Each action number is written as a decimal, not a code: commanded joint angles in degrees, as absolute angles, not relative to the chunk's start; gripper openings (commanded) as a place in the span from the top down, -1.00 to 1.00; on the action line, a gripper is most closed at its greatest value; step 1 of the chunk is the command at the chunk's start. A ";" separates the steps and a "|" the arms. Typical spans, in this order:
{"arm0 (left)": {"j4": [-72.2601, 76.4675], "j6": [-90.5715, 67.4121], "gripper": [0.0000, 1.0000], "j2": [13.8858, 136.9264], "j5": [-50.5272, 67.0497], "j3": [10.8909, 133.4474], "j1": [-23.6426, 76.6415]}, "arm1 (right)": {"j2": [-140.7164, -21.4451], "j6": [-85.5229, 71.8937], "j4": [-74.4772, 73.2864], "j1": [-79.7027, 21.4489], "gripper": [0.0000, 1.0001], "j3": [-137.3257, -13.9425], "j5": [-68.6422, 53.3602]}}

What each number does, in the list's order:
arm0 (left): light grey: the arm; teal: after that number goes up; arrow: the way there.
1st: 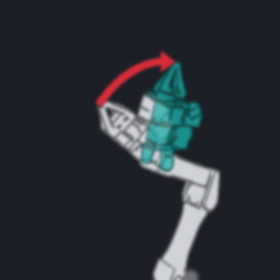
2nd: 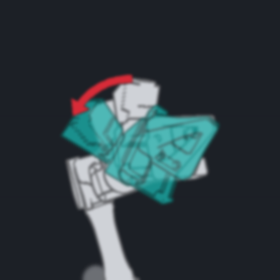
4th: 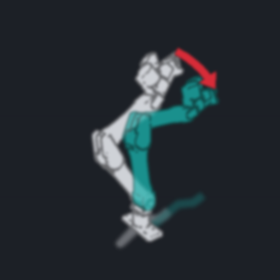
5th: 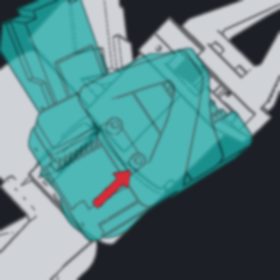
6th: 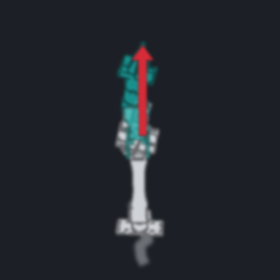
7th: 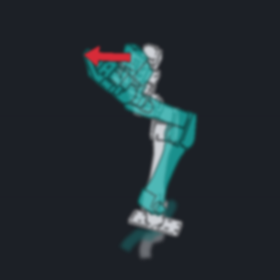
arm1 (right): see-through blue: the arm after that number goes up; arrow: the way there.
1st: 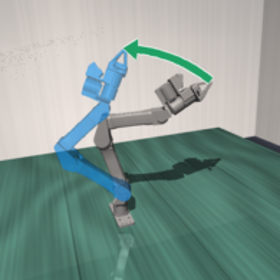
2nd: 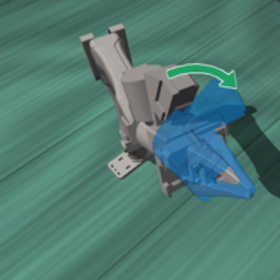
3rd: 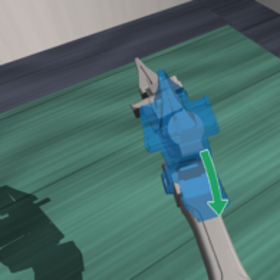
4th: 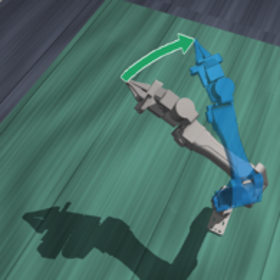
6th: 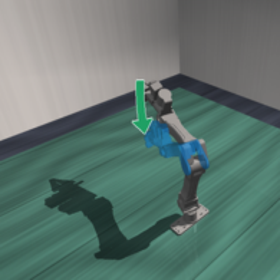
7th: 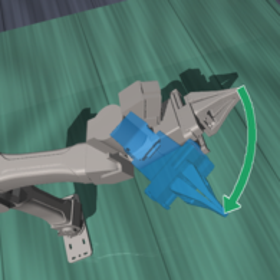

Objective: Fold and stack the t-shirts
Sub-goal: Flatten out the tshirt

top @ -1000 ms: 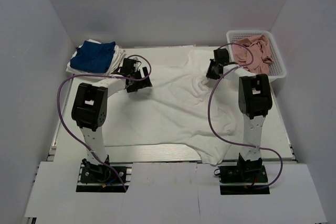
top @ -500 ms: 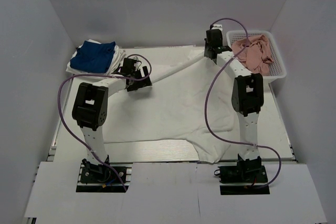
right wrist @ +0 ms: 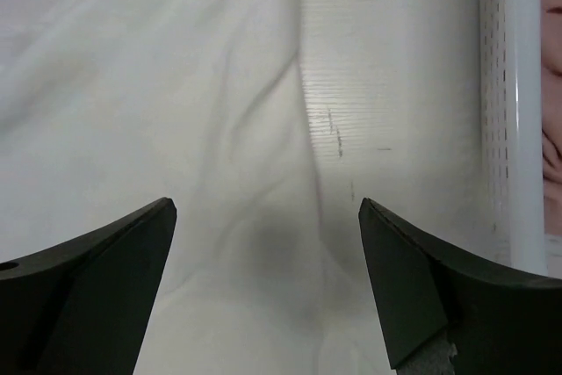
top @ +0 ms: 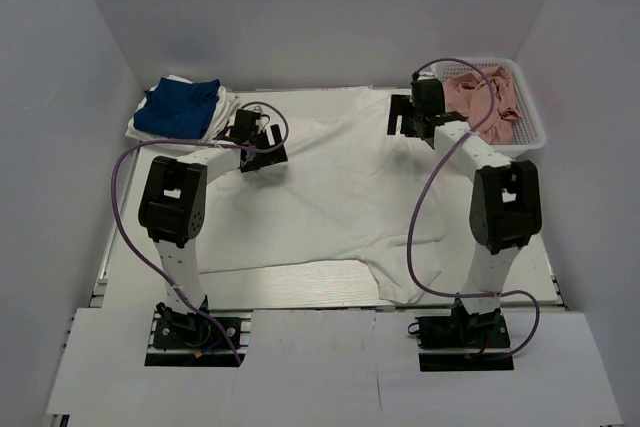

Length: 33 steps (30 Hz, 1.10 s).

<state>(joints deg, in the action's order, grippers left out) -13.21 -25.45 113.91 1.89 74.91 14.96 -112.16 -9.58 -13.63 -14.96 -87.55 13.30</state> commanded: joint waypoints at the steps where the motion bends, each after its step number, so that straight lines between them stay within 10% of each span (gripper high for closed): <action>1: -17.84 -24.79 -0.99 114.53 0.35 73.04 14.15 | -105.47 -15.20 -5.89 -14.50 -0.81 -81.31 8.09; 15: -18.46 -25.31 -0.99 112.85 -2.90 70.84 14.15 | -111.00 -23.73 -2.29 -11.51 -0.81 -71.46 -3.78; 33: -20.57 -25.84 -0.99 112.32 -6.59 71.37 14.15 | -110.39 -33.58 -10.81 -5.89 -0.79 -66.89 12.22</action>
